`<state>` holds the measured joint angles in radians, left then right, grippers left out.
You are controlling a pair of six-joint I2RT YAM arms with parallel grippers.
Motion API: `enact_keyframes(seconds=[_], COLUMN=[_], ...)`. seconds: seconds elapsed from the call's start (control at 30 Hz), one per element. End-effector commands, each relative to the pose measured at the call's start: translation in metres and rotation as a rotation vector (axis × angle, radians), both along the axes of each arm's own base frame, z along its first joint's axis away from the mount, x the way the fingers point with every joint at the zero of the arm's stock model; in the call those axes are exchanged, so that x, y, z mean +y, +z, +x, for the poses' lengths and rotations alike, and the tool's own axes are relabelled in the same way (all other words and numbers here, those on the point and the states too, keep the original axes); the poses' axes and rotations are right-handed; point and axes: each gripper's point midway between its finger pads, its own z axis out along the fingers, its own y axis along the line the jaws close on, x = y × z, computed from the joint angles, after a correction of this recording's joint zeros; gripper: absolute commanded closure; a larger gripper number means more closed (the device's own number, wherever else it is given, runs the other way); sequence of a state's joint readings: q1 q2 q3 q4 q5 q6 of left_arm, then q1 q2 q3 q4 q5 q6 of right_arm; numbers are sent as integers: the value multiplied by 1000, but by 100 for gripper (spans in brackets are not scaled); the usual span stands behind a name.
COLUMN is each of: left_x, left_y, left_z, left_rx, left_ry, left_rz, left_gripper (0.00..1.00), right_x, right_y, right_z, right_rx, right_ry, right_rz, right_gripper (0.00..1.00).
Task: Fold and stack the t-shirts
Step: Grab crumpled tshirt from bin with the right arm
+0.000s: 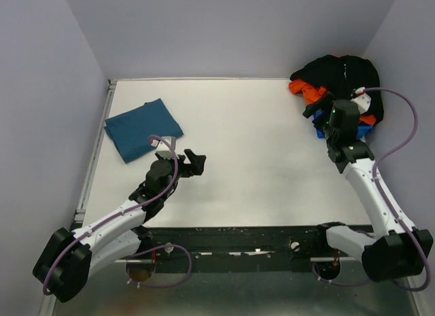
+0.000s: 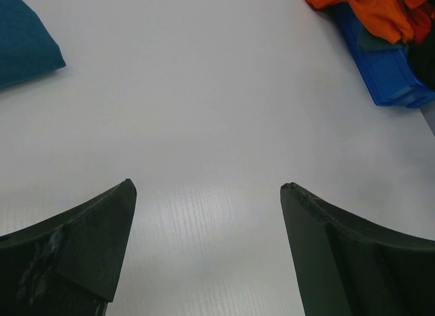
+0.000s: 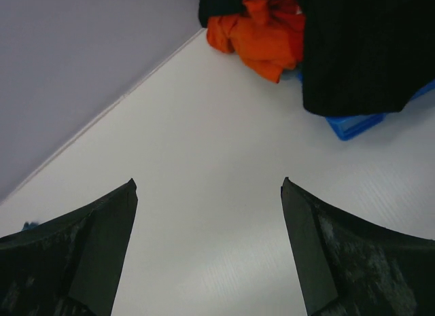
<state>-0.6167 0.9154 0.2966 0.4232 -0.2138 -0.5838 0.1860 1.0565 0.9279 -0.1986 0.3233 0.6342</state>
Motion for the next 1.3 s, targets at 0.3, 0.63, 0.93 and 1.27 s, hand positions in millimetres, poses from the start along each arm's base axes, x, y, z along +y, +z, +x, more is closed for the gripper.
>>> enact_keyframes(seconds=[0.3,0.63,0.93,1.27], left_x=[-7,-11,-21,-40], left_y=[0,-6,-10,-1], left_z=[-4,-2,-2,5], left_rx=[-8,1,1,26], left_ry=[-44,-59,-107,-155], left_rz=[-14,1,0,-42], left_gripper=[1,1,2,3], right_x=[-106,-133,-154,-189], right_y=[-42,-56,-47,-46], right_z=[65,113,114,105], right_rx=[214,246,235,235], right_ry=[-298,-326,-368,-424], right_rz=[93,140,81,83], right_gripper=[10,12,13,19])
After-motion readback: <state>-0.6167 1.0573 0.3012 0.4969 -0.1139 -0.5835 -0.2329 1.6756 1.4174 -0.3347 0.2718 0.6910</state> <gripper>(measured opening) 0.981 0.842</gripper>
